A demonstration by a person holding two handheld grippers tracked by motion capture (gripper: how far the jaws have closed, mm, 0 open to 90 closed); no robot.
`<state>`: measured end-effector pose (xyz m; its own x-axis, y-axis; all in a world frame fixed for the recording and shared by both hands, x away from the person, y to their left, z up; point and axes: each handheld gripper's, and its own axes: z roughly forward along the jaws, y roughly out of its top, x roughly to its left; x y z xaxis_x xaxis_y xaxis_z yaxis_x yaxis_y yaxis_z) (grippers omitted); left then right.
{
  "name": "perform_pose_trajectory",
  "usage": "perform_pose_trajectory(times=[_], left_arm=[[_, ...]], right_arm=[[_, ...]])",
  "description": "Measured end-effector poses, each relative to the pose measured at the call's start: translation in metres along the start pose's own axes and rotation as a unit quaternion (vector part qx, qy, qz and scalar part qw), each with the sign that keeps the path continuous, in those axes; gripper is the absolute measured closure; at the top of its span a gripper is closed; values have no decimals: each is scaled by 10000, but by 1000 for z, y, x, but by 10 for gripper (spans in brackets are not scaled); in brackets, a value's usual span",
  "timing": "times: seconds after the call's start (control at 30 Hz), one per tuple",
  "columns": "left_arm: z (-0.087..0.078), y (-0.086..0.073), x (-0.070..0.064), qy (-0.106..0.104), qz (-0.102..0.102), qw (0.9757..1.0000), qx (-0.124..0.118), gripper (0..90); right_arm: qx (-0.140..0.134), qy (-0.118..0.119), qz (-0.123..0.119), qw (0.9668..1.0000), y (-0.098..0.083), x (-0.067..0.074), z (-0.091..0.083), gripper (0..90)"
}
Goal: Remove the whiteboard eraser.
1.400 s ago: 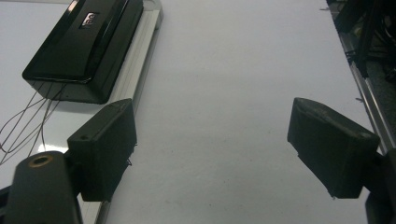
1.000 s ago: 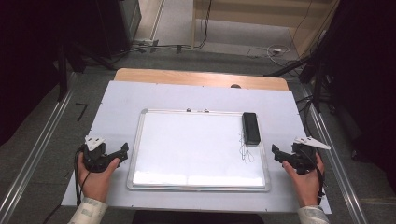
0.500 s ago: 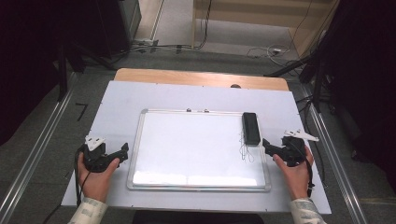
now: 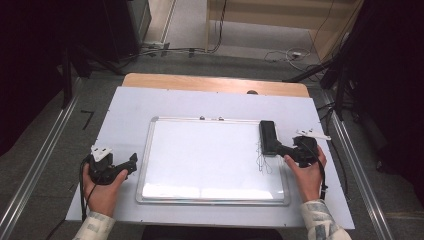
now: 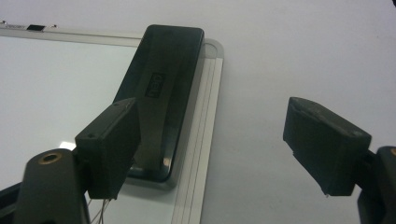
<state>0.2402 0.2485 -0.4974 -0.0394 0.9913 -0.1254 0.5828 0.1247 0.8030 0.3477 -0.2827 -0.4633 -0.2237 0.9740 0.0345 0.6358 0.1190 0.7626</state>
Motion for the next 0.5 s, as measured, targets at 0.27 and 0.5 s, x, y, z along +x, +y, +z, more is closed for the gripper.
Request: perform_pose_trajectory(times=[0.27, 0.5], left_arm=[[0, 0, 0, -5, 2, 10000, 1, 123], [0, 0, 0, -14, 9, 10000, -2, 123]], right_arm=[[27, -44, -7, 10000, 9, 6, 14, 190], [43, -98, -104, 9999, 16, 11, 25, 196]])
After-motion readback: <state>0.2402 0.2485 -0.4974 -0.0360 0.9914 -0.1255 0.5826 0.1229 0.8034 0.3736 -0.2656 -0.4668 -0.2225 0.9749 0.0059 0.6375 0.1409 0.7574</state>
